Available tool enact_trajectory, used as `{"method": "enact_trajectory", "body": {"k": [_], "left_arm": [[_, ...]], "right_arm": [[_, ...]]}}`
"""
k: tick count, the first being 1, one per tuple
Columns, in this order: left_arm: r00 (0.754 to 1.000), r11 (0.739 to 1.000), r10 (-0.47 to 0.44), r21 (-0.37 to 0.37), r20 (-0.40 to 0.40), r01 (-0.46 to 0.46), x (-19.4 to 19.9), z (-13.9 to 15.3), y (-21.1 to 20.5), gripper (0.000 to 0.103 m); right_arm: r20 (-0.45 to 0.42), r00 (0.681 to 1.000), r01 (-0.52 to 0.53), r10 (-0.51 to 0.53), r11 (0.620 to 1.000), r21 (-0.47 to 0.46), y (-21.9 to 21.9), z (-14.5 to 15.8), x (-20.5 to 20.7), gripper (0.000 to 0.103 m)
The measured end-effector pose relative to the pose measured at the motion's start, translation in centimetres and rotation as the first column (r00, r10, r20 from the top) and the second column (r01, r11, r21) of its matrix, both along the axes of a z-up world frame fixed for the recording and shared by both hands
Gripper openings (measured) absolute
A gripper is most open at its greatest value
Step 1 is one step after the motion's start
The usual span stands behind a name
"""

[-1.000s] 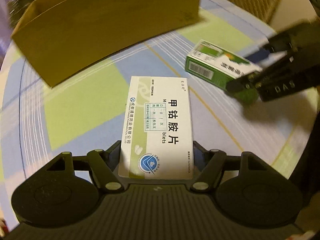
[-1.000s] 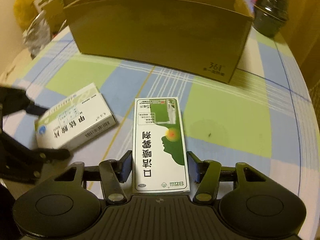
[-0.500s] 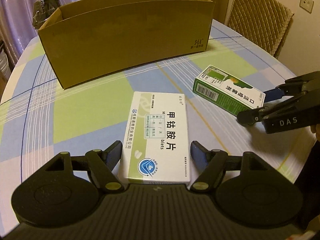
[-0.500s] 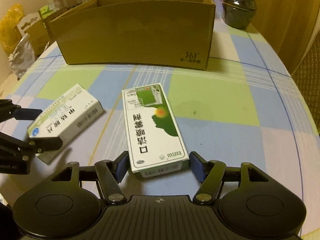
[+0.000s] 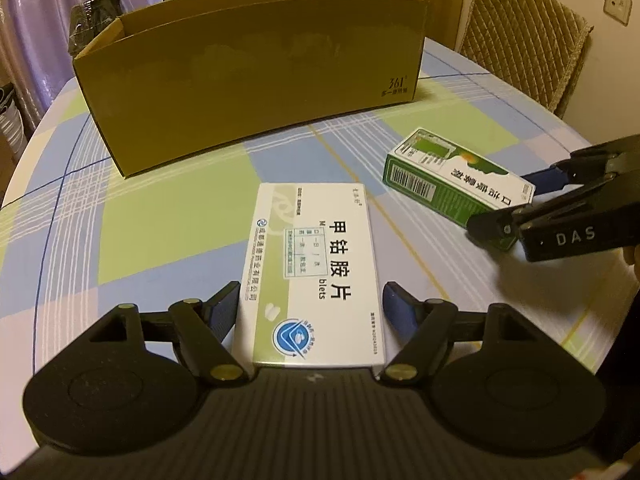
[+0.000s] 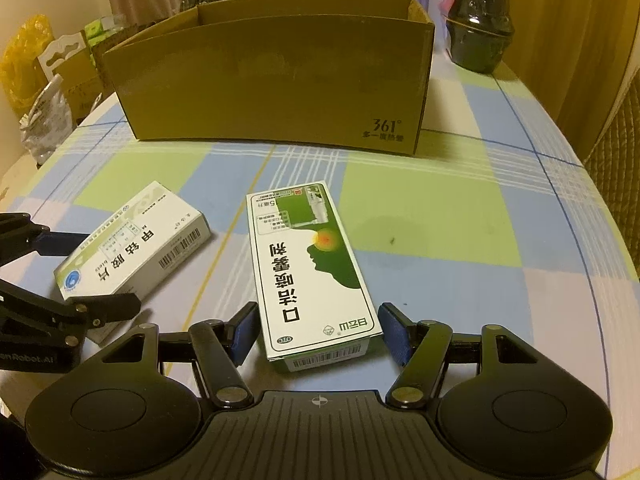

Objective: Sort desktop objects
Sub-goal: 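Lift both medicine boxes with both tools and turn toward the cardboard box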

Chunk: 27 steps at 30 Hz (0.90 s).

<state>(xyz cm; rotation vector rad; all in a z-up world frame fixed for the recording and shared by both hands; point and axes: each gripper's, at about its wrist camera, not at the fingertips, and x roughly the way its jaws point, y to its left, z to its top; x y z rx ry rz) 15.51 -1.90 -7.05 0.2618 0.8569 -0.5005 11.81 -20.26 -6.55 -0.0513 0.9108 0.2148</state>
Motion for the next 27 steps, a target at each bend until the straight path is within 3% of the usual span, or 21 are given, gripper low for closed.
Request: {"method": "enact_trajectory", "body": {"k": [14, 20, 27], "left_arm": [[1.0, 1.0, 0.031, 0.0, 0.003, -0.031, -0.1, 0.1, 0.0, 0.068], [0.999, 0.999, 0.033, 0.007, -0.001, -0.033, -0.3, 0.4, -0.1, 0.067], [0.999, 0.999, 0.042, -0.015, 0.006, -0.042, -0.3, 1.0, -0.2, 0.067]], "right_arm": [[-0.005, 1.0, -0.007, 0.007, 1.0, -0.009, 0.2, -0.2, 0.2, 0.062], [0.01, 1.0, -0.028, 0.029, 0.999, -0.023, 0.6, 0.0, 0.0, 0.053], [0.026, 0.999, -0.037, 0.037, 0.999, -0.017, 1.0, 0.1, -0.1, 0.053]]}}
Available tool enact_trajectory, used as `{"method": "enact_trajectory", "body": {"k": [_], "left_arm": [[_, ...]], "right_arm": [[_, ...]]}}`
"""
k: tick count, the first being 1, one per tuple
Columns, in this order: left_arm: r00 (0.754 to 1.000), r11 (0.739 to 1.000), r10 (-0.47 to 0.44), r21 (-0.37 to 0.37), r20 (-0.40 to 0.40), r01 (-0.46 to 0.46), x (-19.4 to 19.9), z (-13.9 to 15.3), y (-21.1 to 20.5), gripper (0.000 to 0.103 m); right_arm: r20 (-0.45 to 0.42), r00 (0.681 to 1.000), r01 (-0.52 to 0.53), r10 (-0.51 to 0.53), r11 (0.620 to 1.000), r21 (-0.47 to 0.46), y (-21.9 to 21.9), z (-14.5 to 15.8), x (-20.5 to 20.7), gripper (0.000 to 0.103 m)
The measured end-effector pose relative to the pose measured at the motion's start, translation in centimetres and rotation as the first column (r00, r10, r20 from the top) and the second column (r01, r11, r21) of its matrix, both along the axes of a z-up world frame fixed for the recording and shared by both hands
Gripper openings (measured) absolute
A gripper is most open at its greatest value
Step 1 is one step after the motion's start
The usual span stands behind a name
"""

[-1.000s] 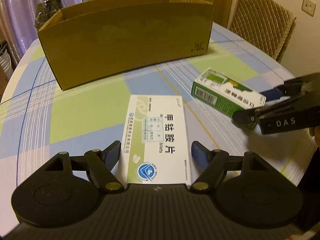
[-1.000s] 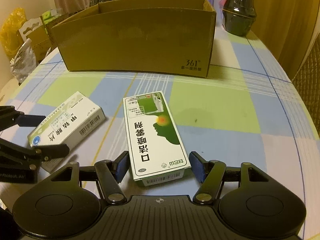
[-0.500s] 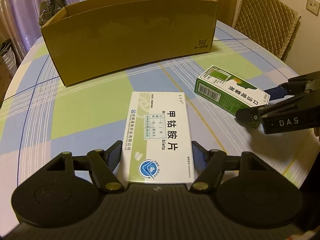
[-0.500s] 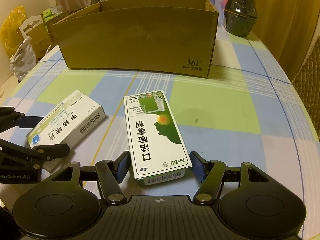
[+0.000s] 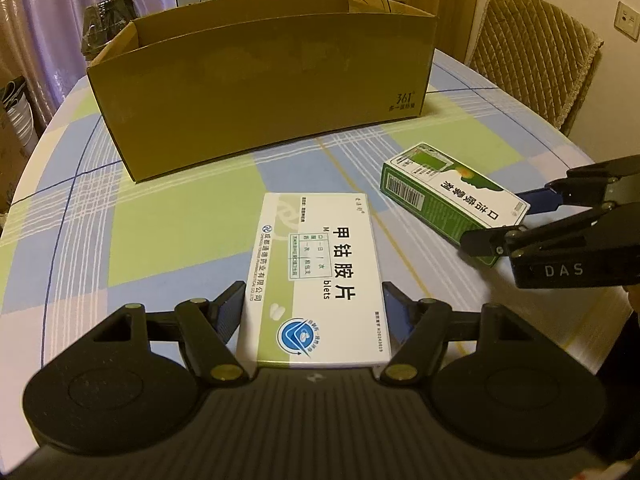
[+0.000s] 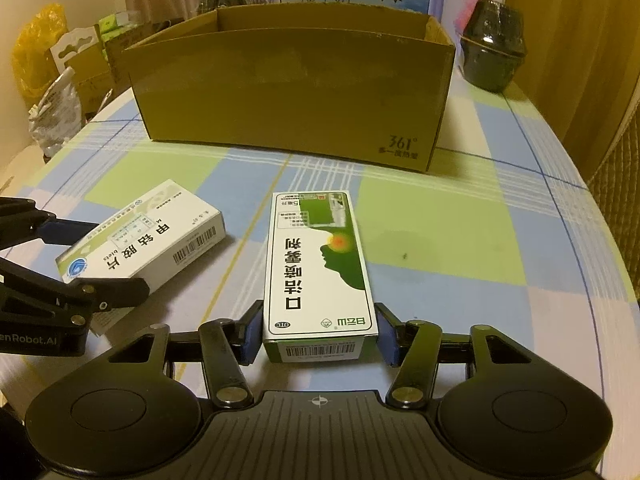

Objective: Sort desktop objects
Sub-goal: 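Lift both medicine boxes with both tools and turn toward the cardboard box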

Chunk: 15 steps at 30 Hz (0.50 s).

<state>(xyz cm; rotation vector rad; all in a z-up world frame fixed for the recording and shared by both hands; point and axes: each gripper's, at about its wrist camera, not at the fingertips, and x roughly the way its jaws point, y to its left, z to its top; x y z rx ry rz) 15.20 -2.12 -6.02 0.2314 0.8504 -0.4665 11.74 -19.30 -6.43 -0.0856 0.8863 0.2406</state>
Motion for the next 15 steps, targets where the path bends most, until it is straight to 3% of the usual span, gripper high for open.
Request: {"method": "enact_trajectory", "body": {"k": [4, 8, 15], "left_arm": [[1.0, 1.0, 0.006, -0.004, -0.015, -0.006, 0.2, -0.4, 0.1, 0.067], [1.0, 1.0, 0.018, -0.011, -0.016, -0.019, 0.2, -0.3, 0.0, 0.067], [0.999, 0.999, 0.036, -0.027, -0.021, -0.037, 1.0, -0.5, 0.1, 0.067]], "right_arm": [[-0.01, 1.0, 0.017, -0.017, 0.999, 0.031, -0.1, -0.2, 0.4, 0.054], [0.018, 1.0, 0.009, -0.01, 1.0, 0.026, 0.3, 0.0, 0.8, 0.066], [0.013, 1.0, 0.005, -0.005, 1.0, 0.013, 0.7, -0.4, 2.0, 0.066]]}}
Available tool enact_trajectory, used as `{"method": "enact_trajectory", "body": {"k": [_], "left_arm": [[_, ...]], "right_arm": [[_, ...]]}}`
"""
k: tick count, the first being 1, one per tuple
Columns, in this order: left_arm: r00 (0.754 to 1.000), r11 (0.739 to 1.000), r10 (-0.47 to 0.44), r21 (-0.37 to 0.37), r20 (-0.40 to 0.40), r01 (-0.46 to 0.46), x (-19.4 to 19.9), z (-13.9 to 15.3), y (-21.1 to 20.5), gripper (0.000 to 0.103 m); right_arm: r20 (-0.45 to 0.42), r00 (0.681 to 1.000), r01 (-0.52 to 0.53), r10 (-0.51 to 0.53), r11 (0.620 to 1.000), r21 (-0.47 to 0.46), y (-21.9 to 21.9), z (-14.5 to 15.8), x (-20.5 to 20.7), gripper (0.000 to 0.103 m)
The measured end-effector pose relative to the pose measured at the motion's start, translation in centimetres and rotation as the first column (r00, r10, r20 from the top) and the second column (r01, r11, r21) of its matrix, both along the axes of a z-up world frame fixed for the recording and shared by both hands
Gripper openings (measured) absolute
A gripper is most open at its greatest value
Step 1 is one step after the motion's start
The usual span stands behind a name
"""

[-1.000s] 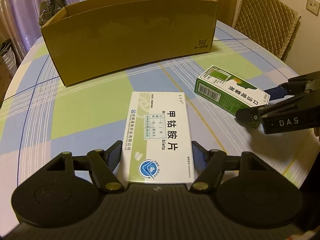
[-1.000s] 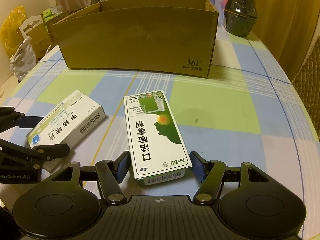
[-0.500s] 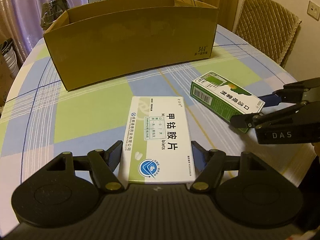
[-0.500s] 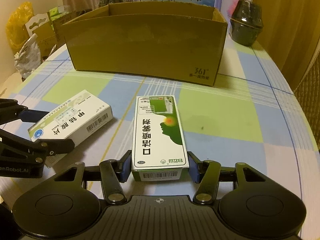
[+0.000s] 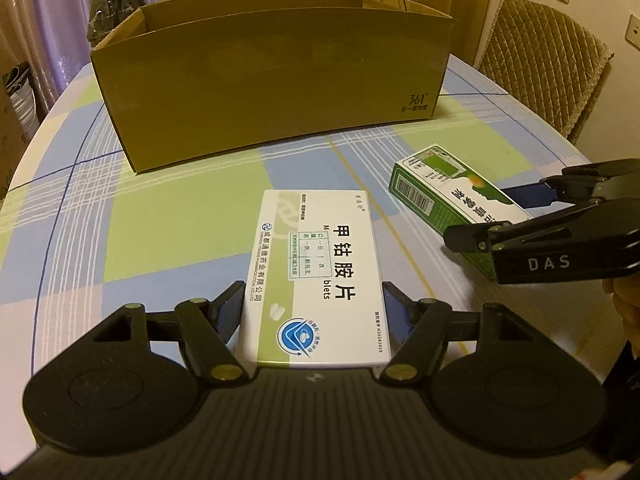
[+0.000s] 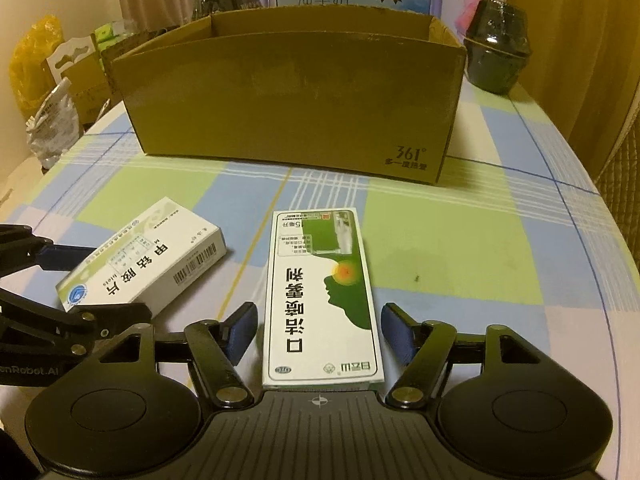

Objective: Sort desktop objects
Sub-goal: 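Lift both medicine boxes with both tools and turn toward the cardboard box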

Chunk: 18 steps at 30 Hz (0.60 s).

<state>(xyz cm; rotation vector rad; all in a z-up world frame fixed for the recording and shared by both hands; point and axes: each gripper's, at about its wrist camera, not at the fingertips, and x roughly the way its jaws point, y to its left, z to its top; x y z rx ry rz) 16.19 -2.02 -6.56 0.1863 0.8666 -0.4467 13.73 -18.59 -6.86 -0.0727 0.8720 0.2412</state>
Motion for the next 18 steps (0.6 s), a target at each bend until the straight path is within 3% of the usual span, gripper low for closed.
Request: {"method": "enact_trajectory", "body": {"k": [6, 8, 18], "left_arm": [[1.0, 1.0, 0.0, -0.003, -0.003, 0.0, 0.6, -0.1, -0.3, 0.067], [1.0, 1.0, -0.004, 0.002, -0.011, 0.004, 0.7, -0.2, -0.5, 0.067], [1.0, 1.0, 0.007, -0.009, -0.005, -0.007, 1.2, -0.7, -0.7, 0.067]], "right_arm": [[-0.011, 1.0, 0.008, -0.008, 1.0, -0.01, 0.0, -0.3, 0.8, 0.064], [-0.012, 1.0, 0.003, -0.003, 1.0, -0.016, 0.1, -0.3, 0.9, 0.053], [-0.027, 1.0, -0.007, 0.007, 1.0, -0.023, 0.6, -0.2, 0.5, 0.053]]}}
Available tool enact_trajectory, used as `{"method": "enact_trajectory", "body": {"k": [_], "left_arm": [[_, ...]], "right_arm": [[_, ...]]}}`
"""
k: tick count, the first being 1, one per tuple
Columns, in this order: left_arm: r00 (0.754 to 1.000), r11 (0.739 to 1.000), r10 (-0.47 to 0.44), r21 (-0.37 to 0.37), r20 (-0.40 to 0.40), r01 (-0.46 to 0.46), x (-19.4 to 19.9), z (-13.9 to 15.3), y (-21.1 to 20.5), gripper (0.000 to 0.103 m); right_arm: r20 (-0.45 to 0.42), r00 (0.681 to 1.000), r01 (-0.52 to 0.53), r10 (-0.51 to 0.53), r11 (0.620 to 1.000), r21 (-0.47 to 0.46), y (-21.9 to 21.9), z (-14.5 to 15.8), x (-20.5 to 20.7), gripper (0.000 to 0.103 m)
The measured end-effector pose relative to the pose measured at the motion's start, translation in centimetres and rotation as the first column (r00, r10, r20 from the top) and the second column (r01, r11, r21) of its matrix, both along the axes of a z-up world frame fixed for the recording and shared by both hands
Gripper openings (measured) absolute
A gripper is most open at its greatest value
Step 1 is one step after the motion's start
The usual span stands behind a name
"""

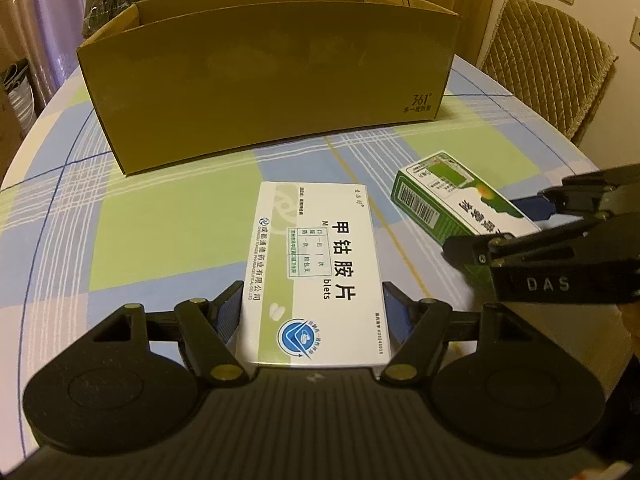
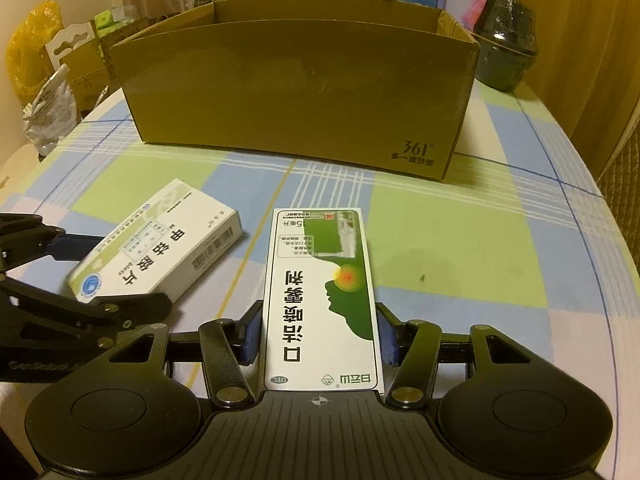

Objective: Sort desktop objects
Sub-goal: 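Lift both medicine boxes with both tools and turn toward the cardboard box, then carry both medicine boxes with both tools over the cardboard box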

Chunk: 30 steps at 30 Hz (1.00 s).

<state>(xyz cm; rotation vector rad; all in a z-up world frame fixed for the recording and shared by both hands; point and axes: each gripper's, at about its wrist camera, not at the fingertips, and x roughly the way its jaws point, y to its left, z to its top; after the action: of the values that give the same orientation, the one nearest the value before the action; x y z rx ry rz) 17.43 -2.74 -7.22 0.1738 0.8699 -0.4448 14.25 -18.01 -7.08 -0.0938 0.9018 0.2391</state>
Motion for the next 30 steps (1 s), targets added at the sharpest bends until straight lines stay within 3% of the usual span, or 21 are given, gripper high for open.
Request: {"method": "enact_trajectory", "body": {"k": [13, 30], "left_arm": [[1.0, 0.999, -0.016, 0.032, 0.023, 0.016, 0.3, -0.2, -0.8, 0.067], [0.991, 0.997, 0.045, -0.064, 0.123, -0.038, -0.6, 5.4, -0.1, 0.067]], "right_arm": [[-0.001, 1.0, 0.009, -0.009, 1.0, 0.011, 0.0, 0.1, 0.1, 0.053], [0.142, 0.989, 0.043, -0.053, 0.997, 0.071, -0.8, 4.0, -1.5, 0.052]]}}
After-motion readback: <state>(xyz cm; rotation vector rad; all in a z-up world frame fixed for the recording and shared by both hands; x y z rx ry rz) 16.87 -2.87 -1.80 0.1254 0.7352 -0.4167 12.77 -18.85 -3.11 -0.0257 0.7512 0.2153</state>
